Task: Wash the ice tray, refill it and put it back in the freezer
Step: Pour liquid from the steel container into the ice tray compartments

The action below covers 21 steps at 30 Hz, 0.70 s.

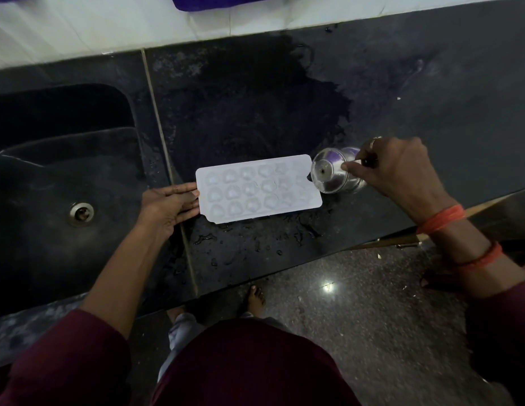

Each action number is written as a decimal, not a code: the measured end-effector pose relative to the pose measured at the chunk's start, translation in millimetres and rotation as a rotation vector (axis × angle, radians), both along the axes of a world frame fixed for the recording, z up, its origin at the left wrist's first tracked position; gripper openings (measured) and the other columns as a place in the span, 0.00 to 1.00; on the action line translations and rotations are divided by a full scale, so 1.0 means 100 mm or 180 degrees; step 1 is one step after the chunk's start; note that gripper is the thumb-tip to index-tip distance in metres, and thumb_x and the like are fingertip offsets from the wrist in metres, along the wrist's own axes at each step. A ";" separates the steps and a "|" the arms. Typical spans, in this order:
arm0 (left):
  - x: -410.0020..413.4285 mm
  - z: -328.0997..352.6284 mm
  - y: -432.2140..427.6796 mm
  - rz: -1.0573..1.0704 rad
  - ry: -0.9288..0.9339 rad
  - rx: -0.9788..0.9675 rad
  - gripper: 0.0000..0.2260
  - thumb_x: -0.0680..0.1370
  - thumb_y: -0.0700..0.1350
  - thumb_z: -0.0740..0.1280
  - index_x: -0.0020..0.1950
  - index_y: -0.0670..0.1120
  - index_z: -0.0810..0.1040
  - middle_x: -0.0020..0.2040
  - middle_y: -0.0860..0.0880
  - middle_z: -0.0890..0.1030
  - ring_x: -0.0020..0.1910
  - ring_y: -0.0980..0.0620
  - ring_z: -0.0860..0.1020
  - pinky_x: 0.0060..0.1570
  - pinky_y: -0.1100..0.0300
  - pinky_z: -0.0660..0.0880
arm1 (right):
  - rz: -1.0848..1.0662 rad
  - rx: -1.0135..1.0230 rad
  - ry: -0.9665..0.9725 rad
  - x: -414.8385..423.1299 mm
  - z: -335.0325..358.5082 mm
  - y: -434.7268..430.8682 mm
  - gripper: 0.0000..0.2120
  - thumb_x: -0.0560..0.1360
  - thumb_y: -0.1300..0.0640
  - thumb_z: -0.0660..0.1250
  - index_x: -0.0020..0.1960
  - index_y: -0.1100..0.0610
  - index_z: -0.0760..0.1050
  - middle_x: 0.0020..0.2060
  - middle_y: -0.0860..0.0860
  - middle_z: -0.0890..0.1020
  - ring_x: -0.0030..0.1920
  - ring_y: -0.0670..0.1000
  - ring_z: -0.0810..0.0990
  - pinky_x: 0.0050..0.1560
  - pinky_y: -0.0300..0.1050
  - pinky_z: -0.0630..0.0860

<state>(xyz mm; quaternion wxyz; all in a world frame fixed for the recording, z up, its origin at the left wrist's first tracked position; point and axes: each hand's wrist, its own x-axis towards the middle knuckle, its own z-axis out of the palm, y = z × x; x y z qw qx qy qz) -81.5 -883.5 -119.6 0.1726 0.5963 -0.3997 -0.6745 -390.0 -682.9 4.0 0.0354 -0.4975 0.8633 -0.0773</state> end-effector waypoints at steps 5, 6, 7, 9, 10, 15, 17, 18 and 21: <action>-0.01 0.02 0.01 0.0026 -0.0023 0.0015 0.05 0.76 0.35 0.75 0.48 0.43 0.85 0.41 0.47 0.87 0.37 0.55 0.86 0.37 0.63 0.83 | -0.0026 -0.0150 -0.0200 -0.05 0.00 0.07 0.16 0.73 0.44 0.74 0.44 0.58 0.83 0.38 0.55 0.85 0.38 0.56 0.83 0.46 0.49 0.79; -0.01 0.02 0.01 0.0021 -0.0026 0.0017 0.05 0.76 0.35 0.75 0.49 0.43 0.85 0.40 0.47 0.87 0.36 0.55 0.86 0.37 0.63 0.83 | -0.0030 -0.0205 -0.0252 -0.05 0.01 0.10 0.16 0.73 0.44 0.74 0.44 0.58 0.83 0.38 0.55 0.85 0.38 0.55 0.84 0.46 0.47 0.78; -0.01 0.02 0.01 0.0013 -0.0025 0.0015 0.05 0.76 0.35 0.75 0.49 0.43 0.85 0.40 0.47 0.88 0.37 0.55 0.86 0.37 0.63 0.83 | -0.0032 -0.0250 -0.0295 -0.05 0.02 0.13 0.15 0.72 0.45 0.75 0.44 0.58 0.84 0.38 0.55 0.86 0.38 0.54 0.84 0.45 0.46 0.78; 0.00 0.02 0.01 -0.0008 -0.0010 0.0008 0.05 0.76 0.35 0.75 0.50 0.43 0.85 0.40 0.48 0.88 0.38 0.55 0.86 0.37 0.63 0.83 | -0.0042 -0.0261 -0.0330 -0.04 0.04 0.17 0.16 0.72 0.44 0.75 0.44 0.58 0.84 0.38 0.54 0.86 0.37 0.54 0.84 0.45 0.47 0.79; 0.00 0.02 0.01 -0.0012 -0.0004 0.0003 0.05 0.76 0.35 0.75 0.50 0.43 0.85 0.40 0.48 0.88 0.38 0.55 0.86 0.37 0.63 0.83 | -0.0038 -0.0245 -0.0327 -0.03 0.04 0.19 0.16 0.72 0.43 0.74 0.44 0.57 0.84 0.38 0.54 0.86 0.37 0.54 0.84 0.45 0.47 0.80; -0.01 0.02 0.02 -0.0010 0.0020 -0.0002 0.05 0.76 0.36 0.74 0.51 0.42 0.85 0.40 0.48 0.87 0.38 0.55 0.86 0.36 0.64 0.82 | 0.0014 -0.0184 -0.0306 0.05 0.06 0.24 0.16 0.71 0.44 0.75 0.44 0.57 0.83 0.37 0.54 0.85 0.37 0.56 0.84 0.45 0.52 0.81; -0.01 0.01 0.02 -0.0001 0.0022 0.0003 0.05 0.76 0.36 0.74 0.51 0.42 0.85 0.40 0.48 0.88 0.38 0.55 0.86 0.36 0.64 0.82 | 0.0040 -0.0184 -0.0278 0.08 0.05 0.24 0.16 0.71 0.45 0.76 0.45 0.58 0.84 0.36 0.55 0.85 0.36 0.56 0.84 0.44 0.52 0.81; 0.00 0.00 0.01 0.0002 0.0024 0.0003 0.05 0.76 0.36 0.74 0.52 0.42 0.85 0.40 0.48 0.88 0.38 0.55 0.86 0.36 0.64 0.82 | 0.0054 -0.0181 -0.0245 0.09 0.05 0.24 0.16 0.71 0.45 0.76 0.45 0.59 0.84 0.36 0.55 0.85 0.36 0.57 0.84 0.44 0.52 0.81; 0.01 0.00 0.01 -0.0006 0.0028 0.0000 0.06 0.76 0.36 0.75 0.53 0.41 0.85 0.43 0.46 0.88 0.40 0.53 0.87 0.36 0.64 0.82 | 0.0089 -0.0166 -0.0170 0.10 0.02 0.23 0.16 0.71 0.45 0.76 0.45 0.59 0.84 0.36 0.56 0.85 0.36 0.57 0.83 0.43 0.48 0.79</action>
